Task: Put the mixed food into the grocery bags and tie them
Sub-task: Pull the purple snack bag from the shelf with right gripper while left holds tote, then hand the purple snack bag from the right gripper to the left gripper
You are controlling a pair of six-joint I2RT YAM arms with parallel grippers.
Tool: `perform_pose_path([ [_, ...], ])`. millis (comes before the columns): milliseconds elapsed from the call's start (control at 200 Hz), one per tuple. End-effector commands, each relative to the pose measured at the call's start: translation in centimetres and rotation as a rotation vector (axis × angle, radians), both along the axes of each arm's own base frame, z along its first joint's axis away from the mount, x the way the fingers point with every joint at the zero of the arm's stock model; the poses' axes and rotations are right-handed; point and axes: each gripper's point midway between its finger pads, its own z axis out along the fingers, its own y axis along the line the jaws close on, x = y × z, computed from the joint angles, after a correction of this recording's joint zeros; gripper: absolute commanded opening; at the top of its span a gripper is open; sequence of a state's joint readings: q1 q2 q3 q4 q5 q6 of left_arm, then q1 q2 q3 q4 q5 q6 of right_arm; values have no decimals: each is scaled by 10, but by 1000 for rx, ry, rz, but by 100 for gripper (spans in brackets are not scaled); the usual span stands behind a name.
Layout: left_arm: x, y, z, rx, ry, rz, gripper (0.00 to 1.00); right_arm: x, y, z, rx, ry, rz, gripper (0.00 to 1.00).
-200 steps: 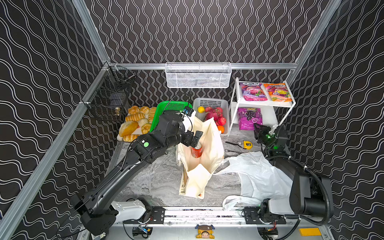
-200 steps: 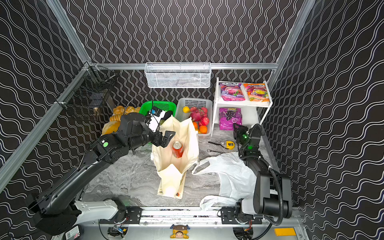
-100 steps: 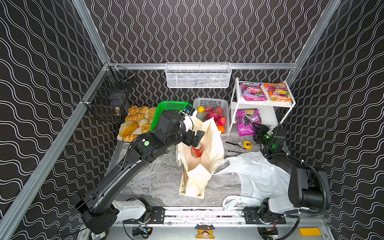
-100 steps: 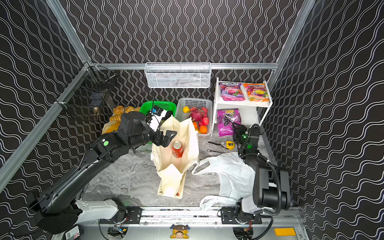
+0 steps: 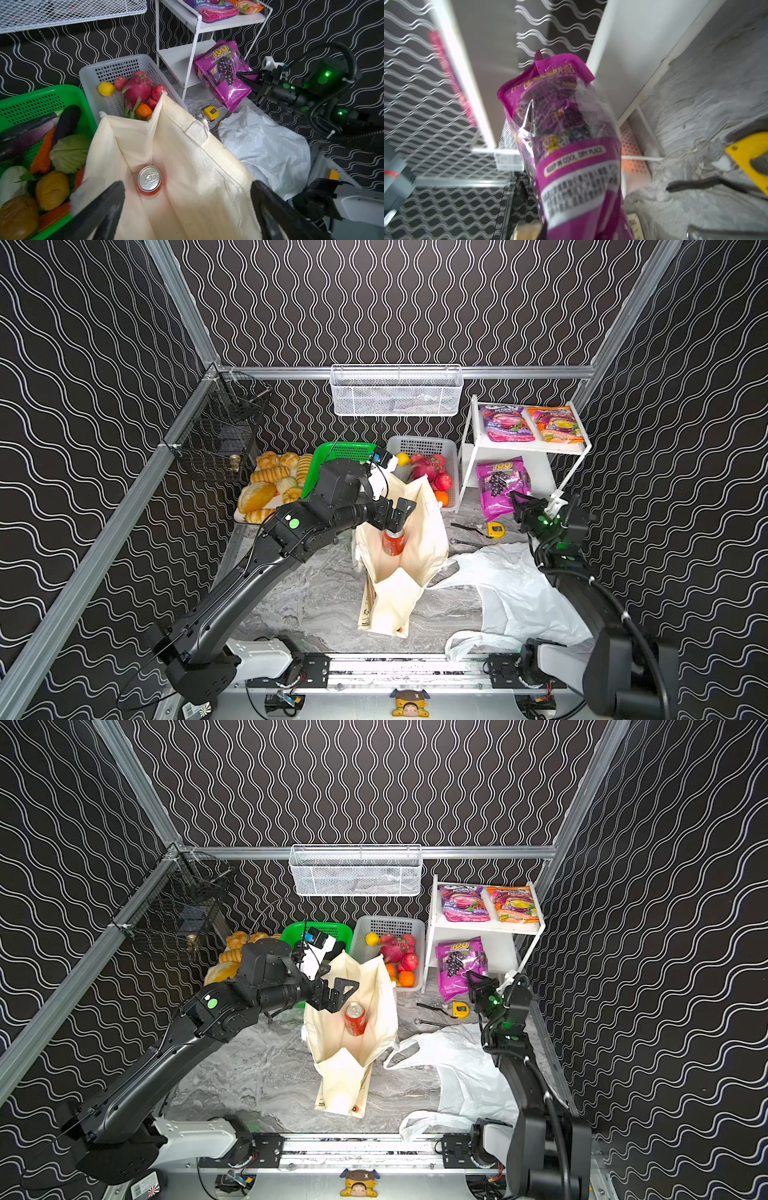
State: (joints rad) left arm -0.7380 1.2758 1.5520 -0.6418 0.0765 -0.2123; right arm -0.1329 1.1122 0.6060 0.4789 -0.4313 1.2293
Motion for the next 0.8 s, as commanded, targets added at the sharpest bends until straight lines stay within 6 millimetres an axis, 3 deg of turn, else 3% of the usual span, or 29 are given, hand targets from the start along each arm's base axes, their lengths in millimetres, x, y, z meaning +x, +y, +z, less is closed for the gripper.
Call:
perform_pose_path([
  [0, -7, -16, 13, -111, 45, -57, 97, -26, 20, 27, -24, -89, 110, 0],
  [365, -13, -77, 21, -446, 241, -234, 99, -116, 74, 106, 82, -284, 423, 0],
  [516, -16, -107, 21, -492, 269, -299, 99, -132, 85, 133, 108, -349, 484, 0],
  [796, -23, -147, 23, -601, 213, -324, 99, -145, 101, 162, 173, -438, 539, 0],
])
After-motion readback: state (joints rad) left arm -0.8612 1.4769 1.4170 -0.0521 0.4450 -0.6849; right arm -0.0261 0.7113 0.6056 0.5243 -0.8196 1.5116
